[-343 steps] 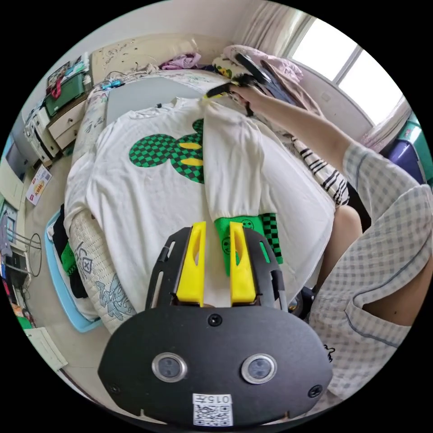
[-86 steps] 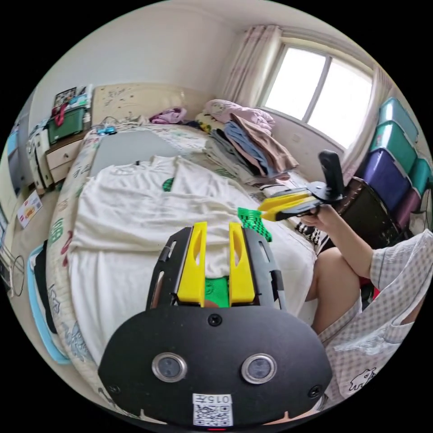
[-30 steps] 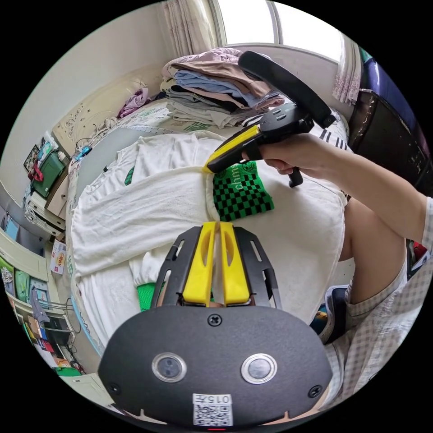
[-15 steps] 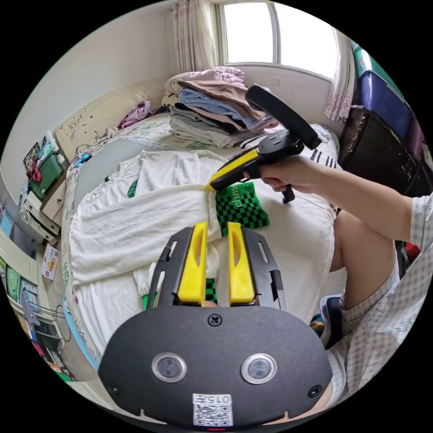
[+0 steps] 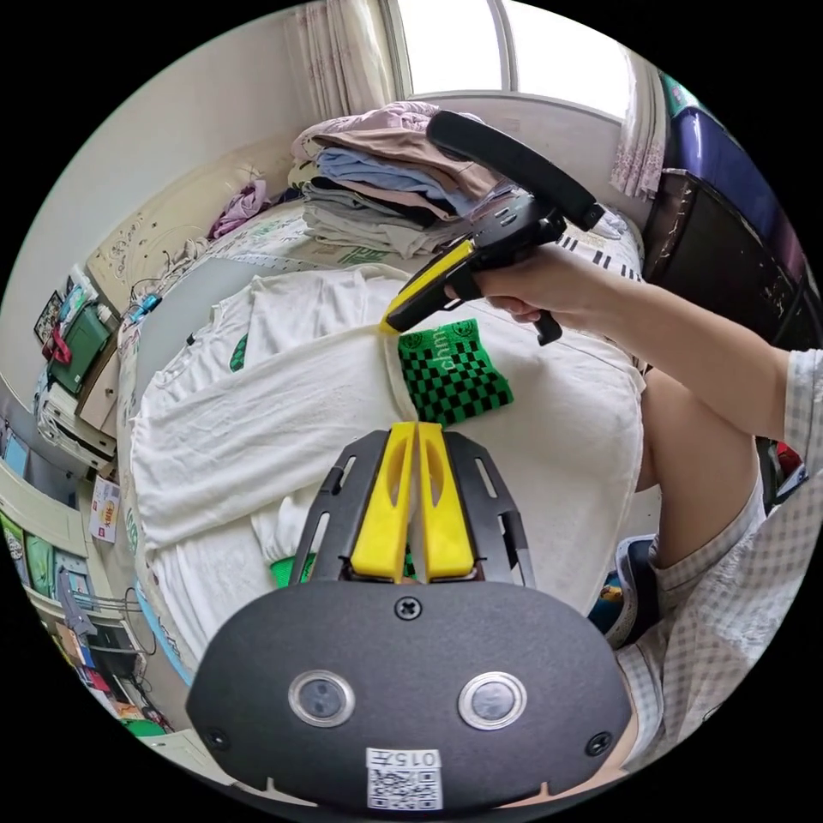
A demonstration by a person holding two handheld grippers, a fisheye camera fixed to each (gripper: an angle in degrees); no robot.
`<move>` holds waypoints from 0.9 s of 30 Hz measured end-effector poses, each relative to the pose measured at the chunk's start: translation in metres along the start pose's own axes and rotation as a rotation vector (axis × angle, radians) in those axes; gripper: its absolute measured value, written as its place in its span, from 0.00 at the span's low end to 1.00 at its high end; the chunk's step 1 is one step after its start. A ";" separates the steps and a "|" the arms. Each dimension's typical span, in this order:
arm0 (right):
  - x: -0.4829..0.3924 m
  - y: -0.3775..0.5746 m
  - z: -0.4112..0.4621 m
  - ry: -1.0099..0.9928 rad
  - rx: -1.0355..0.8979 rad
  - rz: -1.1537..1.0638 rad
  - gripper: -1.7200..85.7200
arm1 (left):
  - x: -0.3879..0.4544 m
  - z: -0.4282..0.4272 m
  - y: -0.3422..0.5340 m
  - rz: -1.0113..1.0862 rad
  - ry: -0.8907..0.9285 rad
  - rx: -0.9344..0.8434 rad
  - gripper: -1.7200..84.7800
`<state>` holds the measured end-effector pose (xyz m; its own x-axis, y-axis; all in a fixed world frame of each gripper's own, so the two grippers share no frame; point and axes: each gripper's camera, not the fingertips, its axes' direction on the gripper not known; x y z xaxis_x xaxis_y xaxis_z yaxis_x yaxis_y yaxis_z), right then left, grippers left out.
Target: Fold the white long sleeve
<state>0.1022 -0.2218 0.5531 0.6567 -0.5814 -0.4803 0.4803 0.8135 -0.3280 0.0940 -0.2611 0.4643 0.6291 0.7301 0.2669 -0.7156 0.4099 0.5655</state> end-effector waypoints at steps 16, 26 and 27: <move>0.112 -0.043 -0.046 -0.059 0.196 0.068 0.10 | -0.239 -0.113 0.130 -0.536 0.010 0.371 0.07; 0.135 -0.256 0.094 -0.018 0.128 0.066 0.14 | -0.459 0.051 0.056 -0.676 -0.086 0.158 0.14; 0.138 -0.275 0.113 -0.009 0.117 0.071 0.14 | -0.476 0.073 0.045 -0.685 -0.071 0.149 0.15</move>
<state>0.1265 -0.5281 0.6687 0.6962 -0.5233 -0.4914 0.4968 0.8453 -0.1965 -0.2158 -0.6298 0.4195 0.9452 0.2951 -0.1398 -0.1057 0.6816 0.7240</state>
